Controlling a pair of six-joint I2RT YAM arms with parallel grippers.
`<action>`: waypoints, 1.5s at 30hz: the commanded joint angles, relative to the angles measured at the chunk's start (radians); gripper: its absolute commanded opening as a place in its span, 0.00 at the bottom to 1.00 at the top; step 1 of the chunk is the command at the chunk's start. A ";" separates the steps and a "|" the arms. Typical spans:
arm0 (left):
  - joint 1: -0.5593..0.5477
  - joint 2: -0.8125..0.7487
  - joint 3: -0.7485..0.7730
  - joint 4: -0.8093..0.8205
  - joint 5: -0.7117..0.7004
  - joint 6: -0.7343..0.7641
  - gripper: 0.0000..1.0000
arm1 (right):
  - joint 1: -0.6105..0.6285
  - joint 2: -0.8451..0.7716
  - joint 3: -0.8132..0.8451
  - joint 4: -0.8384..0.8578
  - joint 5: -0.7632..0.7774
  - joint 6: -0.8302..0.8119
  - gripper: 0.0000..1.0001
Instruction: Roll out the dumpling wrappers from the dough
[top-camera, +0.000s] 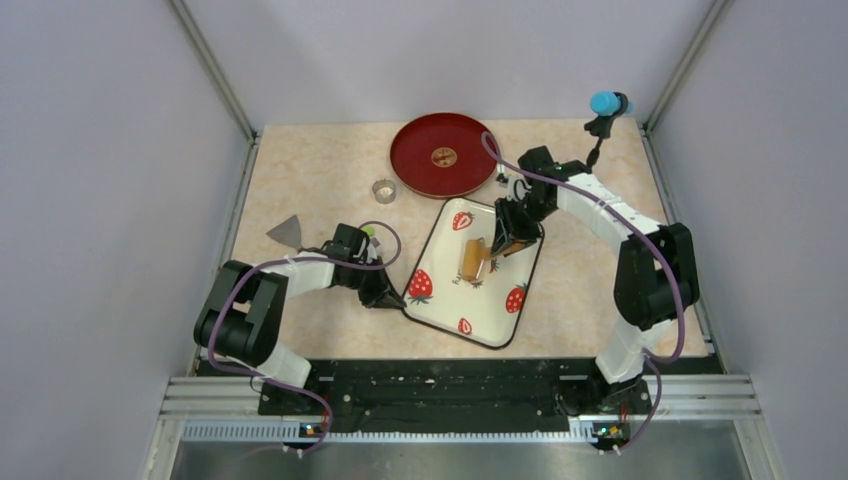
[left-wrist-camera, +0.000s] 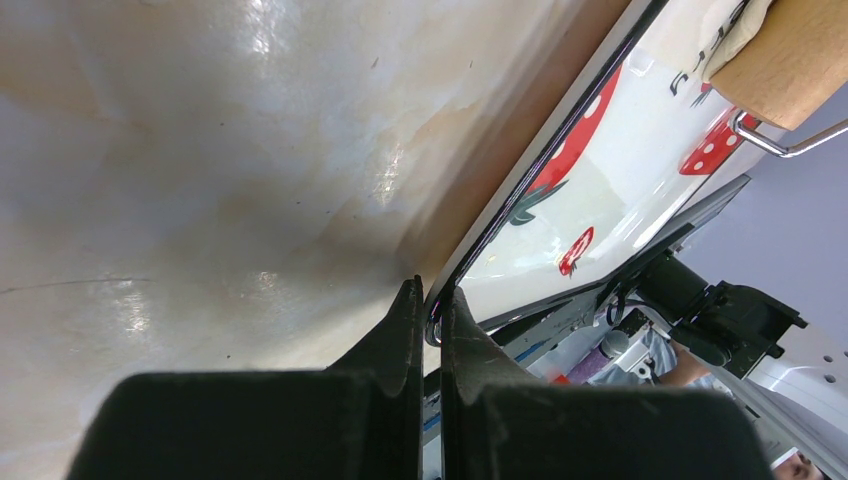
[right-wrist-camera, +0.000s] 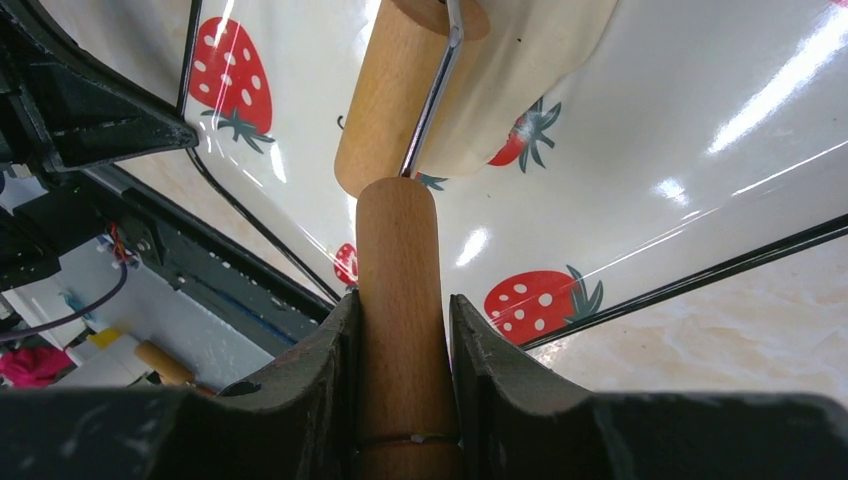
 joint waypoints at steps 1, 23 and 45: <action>-0.001 0.016 -0.005 -0.030 -0.122 -0.038 0.00 | 0.010 0.143 -0.133 -0.026 0.285 -0.025 0.00; -0.010 0.007 0.032 -0.094 -0.174 0.015 0.00 | 0.032 0.242 -0.061 0.045 0.223 -0.055 0.00; -0.041 0.239 0.490 -0.541 -0.212 0.786 0.00 | -0.167 -0.157 0.115 0.148 -0.185 0.048 0.00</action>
